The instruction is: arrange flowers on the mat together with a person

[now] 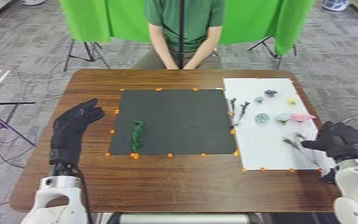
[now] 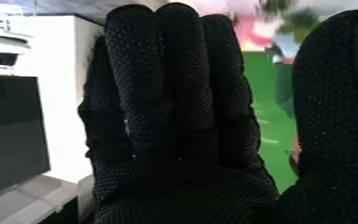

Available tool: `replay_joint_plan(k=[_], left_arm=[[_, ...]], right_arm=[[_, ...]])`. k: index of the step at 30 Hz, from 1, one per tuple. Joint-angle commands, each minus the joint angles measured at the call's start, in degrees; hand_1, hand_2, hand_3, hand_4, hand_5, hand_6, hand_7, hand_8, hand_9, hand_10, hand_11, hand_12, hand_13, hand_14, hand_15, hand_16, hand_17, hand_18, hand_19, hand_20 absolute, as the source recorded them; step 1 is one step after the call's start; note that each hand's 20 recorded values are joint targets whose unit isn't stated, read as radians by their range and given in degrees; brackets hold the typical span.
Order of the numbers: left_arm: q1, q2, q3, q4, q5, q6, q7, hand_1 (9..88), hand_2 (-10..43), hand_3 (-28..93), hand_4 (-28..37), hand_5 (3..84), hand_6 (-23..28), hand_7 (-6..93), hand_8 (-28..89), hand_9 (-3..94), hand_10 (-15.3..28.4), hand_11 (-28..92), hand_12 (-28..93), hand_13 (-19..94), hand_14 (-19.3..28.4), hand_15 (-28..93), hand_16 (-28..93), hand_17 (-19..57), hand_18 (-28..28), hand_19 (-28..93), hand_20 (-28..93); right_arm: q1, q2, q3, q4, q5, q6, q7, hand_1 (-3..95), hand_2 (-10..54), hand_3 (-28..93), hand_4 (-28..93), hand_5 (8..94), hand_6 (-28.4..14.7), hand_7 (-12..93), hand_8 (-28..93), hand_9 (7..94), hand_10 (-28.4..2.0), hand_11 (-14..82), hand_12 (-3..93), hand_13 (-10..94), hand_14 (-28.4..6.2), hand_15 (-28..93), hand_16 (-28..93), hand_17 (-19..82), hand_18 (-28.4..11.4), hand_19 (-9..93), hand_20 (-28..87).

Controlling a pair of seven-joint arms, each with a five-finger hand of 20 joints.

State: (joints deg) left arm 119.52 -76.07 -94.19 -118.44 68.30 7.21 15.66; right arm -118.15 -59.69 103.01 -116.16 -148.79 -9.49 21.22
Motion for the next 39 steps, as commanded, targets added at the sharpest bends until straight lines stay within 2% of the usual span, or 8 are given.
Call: replay_joint_plan(k=[1,5,9,16,25,29,34,39], left_arm=[[0.92,-0.33,0.20,-0.05,0.15,0.29,-0.79,28.6,0.8,65,-20.1,50.2,5.3,16.4,-6,49.9,14.3,23,14,40,19.8,27,1,7.5,16.2,18,20],[1.68,-0.50,0.10,-0.37,-0.07,0.80,-1.38,28.6,0.9,65,-20.1,50.2,5.2,16.4,-6,49.9,14.4,23,14,40,19.8,27,1,7.5,16.1,18,20],[1.73,-0.37,0.07,-0.40,-0.16,0.86,-1.64,28.5,1.1,65,-20.1,50.2,5.3,16.4,-6,49.9,14.3,23,14,40,19.9,27,1,7.4,16.1,18,20],[1.29,-0.72,0.64,-0.20,-0.18,0.44,-2.01,28.3,1.5,65,-20.2,50.2,5.3,16.4,-6,49.9,14.4,23,14,40,19.8,27,1,7.3,16.1,18,20],[2.12,-0.62,-0.07,-0.25,-0.46,0.97,-2.33,28.0,1.6,65,-20.3,50.3,5.4,16.2,-6,49.9,14.4,23,14,40,19.9,27,1,7.3,16.1,18,20],[2.62,-0.33,-0.24,-0.13,-0.35,1.08,-2.72,27.9,1.6,65,-20.3,50.3,5.4,16.3,-6,50.0,14.4,23,14,40,19.9,27,1,7.2,16.1,18,20],[2.88,-0.39,-0.46,0.83,-0.43,2.03,-2.59,27.9,1.6,65,-20.4,50.2,5.4,16.2,-6,49.9,14.4,23,14,40,19.9,27,1,7.2,16.1,18,20],[2.91,-0.34,-0.35,1.56,-0.89,2.98,-2.25,28.0,1.4,66,-20.3,50.2,5.4,16.3,-6,49.9,14.4,23,14,40,19.9,27,1,7.2,16.1,18,20]], right_arm=[[0.39,-0.28,-1.73,2.79,-2.35,1.66,1.67,42.1,-9.5,53,-28,72.6,0.5,21,-8,79.7,-11.7,24.6,25.5,71,-11.0,46,30,31,-18.0,52,47],[0.17,-1.24,-2.36,3.99,-3.04,5.26,1.29,43.4,-9.5,58,-28,75.3,1.8,22,-8,83.1,-10.8,24.9,25.5,72,-10.6,48,31,31,-17.8,52,47],[0.55,-2.11,-3.33,5.10,-2.20,11.68,1.05,53.9,-9.5,49,-27,79.5,2.8,22,11,87.5,-9.2,27.0,26.2,73,-10.4,56,33,32,-17.5,53,47],[1.78,-3.57,-5.08,5.26,-0.48,16.24,2.32,56.8,-9.5,56,-26,85.0,3.8,25,13,92.5,-7.9,26.8,33.3,73,-10.3,66,37,33,-17.2,54,47],[3.36,-11.73,-9.28,-10.12,-0.52,19.88,4.48,57.2,-9.5,58,-24,86.1,2.8,25,14,92.9,-8.7,28.3,35.4,72,-11.5,68,39,32,-17.8,55,48],[6.90,-14.39,-15.84,-12.45,0.43,20.42,3.01,57.5,-9.5,58,-22,86.5,2.3,25,14,91.6,-9.6,33.1,35.9,70,-12.9,72,42,31,-18.1,56,48],[11.79,-17.68,-25.28,-10.28,2.56,16.50,-0.13,57.5,-9.5,59,-21,86.6,1.6,26,15,90.7,-9.9,35.9,36.2,68,-13.8,74,43,30,-18.4,56,48],[16.17,-21.47,-32.54,-4.83,3.11,18.61,-3.52,57.8,-9.5,59,-21,86.5,1.6,26,15,90.1,-10.0,37.3,36.3,68,-14.3,75,44,30,-18.6,56,48]])
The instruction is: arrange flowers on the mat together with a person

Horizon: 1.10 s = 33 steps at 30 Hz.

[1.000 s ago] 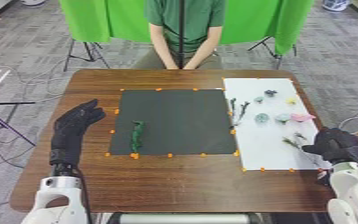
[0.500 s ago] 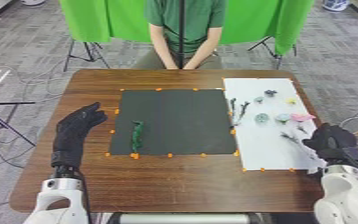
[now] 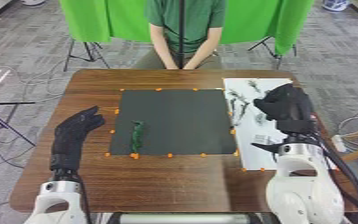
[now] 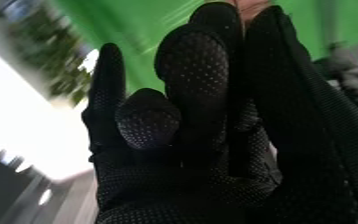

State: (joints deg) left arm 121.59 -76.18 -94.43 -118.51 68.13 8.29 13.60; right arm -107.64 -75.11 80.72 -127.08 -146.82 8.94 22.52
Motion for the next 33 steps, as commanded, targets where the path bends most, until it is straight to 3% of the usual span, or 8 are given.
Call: replay_joint_plan(k=[1,10,20,25,33], left_arm=[[0.63,-0.05,0.06,1.89,-0.81,2.06,-0.30,28.1,1.4,66,-20.3,50.2,5.4,16.4,-6,49.9,14.4,23,14,40,19.9,27,1,7.3,16.1,18,20],[1.05,0.20,0.01,2.12,-1.44,3.39,0.01,28.5,1.0,66,-20.2,50.4,5.3,16.7,-6,50.0,14.3,23,14,40,19.9,27,1,7.4,16.1,18,20],[1.10,0.79,0.37,1.95,-1.45,3.35,-0.55,28.7,1.1,65,-20.1,50.4,5.3,16.7,-6,50.1,14.3,23,14,40,19.9,28,1,7.4,16.1,18,20],[0.21,1.10,1.11,2.33,-1.36,2.57,-0.79,28.7,1.1,66,-20.2,50.4,5.3,16.7,-6,50.0,14.3,23,14,40,19.9,28,1,7.4,16.1,18,20],[-0.36,1.50,1.48,2.58,-1.31,1.89,-1.19,28.6,1.1,66,-20.1,50.5,5.3,16.6,-6,50.0,14.3,23,14,40,19.8,28,1,7.4,16.1,18,20]], right_arm=[[6.93,-5.69,-11.63,7.71,1.11,0.73,-4.80,57.9,-9.5,59,-21,86.5,1.6,26,15,89.8,-10.1,38.4,36.4,68,-14.3,75,44,30,-18.7,57,48],[12.38,-8.15,-19.42,16.53,0.28,-1.63,-3.56,57.9,-9.5,59,-19,86.9,1.3,27,15,88.6,-10.0,44.8,34.5,68,-14.9,79,46,29,-19.7,60,50],[12.41,-9.21,-20.96,19.74,-2.39,-3.17,-1.57,57.6,-9.5,60,-19,87.4,1.0,27,14,88.3,-10.6,47.9,33.2,68,-15.1,80,47,28,-20.2,61,50],[11.53,-9.25,-20.73,20.76,-5.23,0.66,-1.32,57.8,-9.5,59,-18,87.5,0.9,27,14,88.3,-10.6,48.1,32.7,68,-15.2,80,47,28,-20.3,61,50],[11.33,-9.35,-21.31,21.85,-5.28,-0.07,-1.28,57.6,-9.5,60,-18,87.8,0.8,26,14,88.8,-10.5,48.1,32.2,69,-15.1,80,46,29,-20.6,61,50]])
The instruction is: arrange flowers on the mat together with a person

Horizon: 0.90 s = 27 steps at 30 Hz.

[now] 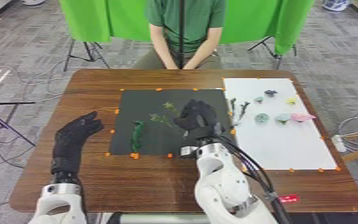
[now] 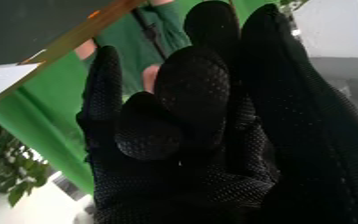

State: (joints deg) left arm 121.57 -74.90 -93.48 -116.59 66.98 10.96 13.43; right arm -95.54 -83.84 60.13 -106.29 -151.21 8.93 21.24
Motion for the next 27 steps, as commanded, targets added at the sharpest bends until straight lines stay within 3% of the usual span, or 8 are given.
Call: replay_joint_plan(k=[1,3,7,27], left_arm=[[-0.62,0.32,0.56,0.75,-0.06,-0.94,-1.08,28.6,1.1,66,-20.2,50.5,5.4,16.6,-6,50.0,14.3,23,14,40,19.8,28,1,7.4,16.1,18,20],[-1.16,0.59,0.74,0.96,-0.21,-1.12,-1.24,28.6,1.1,66,-20.1,50.4,5.3,16.6,-6,50.0,14.4,23,14,40,19.8,27,1,7.4,16.1,18,20],[-1.25,0.55,0.87,1.02,-0.08,-1.49,-1.45,28.6,1.2,65,-20.1,50.3,5.3,16.6,-6,49.9,14.4,23,14,40,19.8,28,1,7.3,16.1,18,20],[-1.53,0.52,1.27,1.18,0.02,-2.44,-1.87,28.5,1.1,65,-20.1,50.1,5.4,16.3,-6,49.8,14.4,23,14,40,19.7,27,1,7.2,16.1,18,20]], right_arm=[[-0.66,-0.76,-0.83,1.44,-0.68,-0.73,-0.11,57.7,-9.5,60,-18,87.8,0.8,26,14,88.9,-10.5,48.1,32.1,69,-15.1,80,46,29,-20.6,62,50],[-0.54,-0.76,-0.80,1.31,0.28,-4.92,0.12,57.6,-9.5,60,-18,87.8,0.8,26,14,89.1,-10.5,48.0,32.1,69,-15.1,80,46,29,-20.6,62,50],[-0.19,-1.08,-1.42,2.72,1.09,-6.75,-0.09,57.5,-9.5,59,-18,87.6,0.8,26,14,88.5,-10.3,48.1,32.2,69,-15.1,80,46,29,-20.5,61,50],[2.02,-2.12,-2.81,5.54,2.41,-5.57,-0.90,55.6,-9.5,57,-18,86.5,1.1,26,13,87.8,-10.1,48.4,31.3,68,-14.8,79,46,28,-20.3,61,49]])
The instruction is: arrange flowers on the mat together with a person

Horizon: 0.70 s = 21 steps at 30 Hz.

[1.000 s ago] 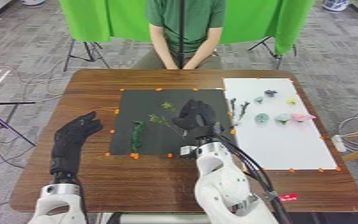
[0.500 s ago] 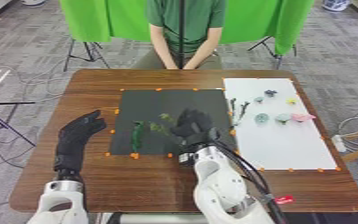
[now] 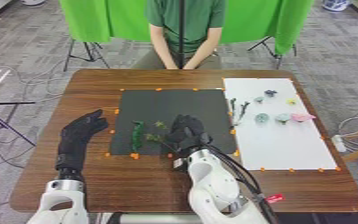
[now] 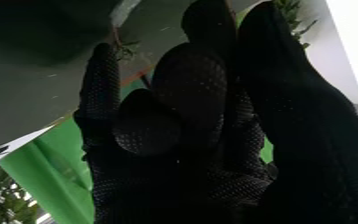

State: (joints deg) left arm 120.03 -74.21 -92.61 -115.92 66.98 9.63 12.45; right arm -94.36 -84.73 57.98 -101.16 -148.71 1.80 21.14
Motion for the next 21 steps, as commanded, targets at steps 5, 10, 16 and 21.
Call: replay_joint_plan(k=[5,10,16,21], left_arm=[[0.31,-0.54,0.26,0.45,0.09,-1.32,-0.95,28.5,1.0,66,-20.2,50.1,5.4,16.3,-6,49.7,14.3,23,14,40,19.7,27,1,7.1,16.1,18,20],[1.14,-0.91,-0.12,-0.03,0.18,-1.27,-1.10,28.5,1.0,66,-20.2,50.0,5.3,16.4,-6,49.7,14.3,23,14,40,19.7,27,1,7.1,16.1,18,20],[0.59,-1.22,-0.16,0.14,0.34,-1.41,-0.81,28.5,1.0,65,-20.1,49.9,5.3,16.4,-6,49.7,14.2,23,14,40,19.8,27,1,7.1,16.1,18,20],[0.81,-1.39,0.13,0.16,0.35,-2.02,-0.95,28.6,1.0,65,-20.0,50.0,5.3,16.4,-6,49.6,14.2,23,14,40,19.7,27,1,7.1,16.1,18,20]], right_arm=[[0.22,-0.99,-0.28,0.09,0.81,1.01,-1.23,54.1,-9.5,52,-16,84.9,0.7,24,12,87.9,-10.2,48.0,30.9,68,-14.9,79,45,28,-20.3,61,49],[-0.32,-0.83,-0.07,-0.43,1.31,0.83,-1.86,46.4,-9.5,59,-21,84.0,0.7,22,11,87.8,-10.5,47.9,30.4,68,-15.0,79,45,28,-20.4,61,49],[-0.56,-0.93,0.39,-0.23,1.66,0.45,-2.23,38.3,-9.5,67,-24,83.1,0.8,21,6,87.6,-11.1,47.9,30.0,68,-15.4,79,45,28,-20.6,61,49],[-1.74,-0.60,1.83,-2.57,1.85,1.10,-2.44,35.7,-9.5,69,-24,83.0,1.0,21,-2,87.5,-11.3,47.8,29.7,67,-15.8,79,45,27,-20.7,60,49]])
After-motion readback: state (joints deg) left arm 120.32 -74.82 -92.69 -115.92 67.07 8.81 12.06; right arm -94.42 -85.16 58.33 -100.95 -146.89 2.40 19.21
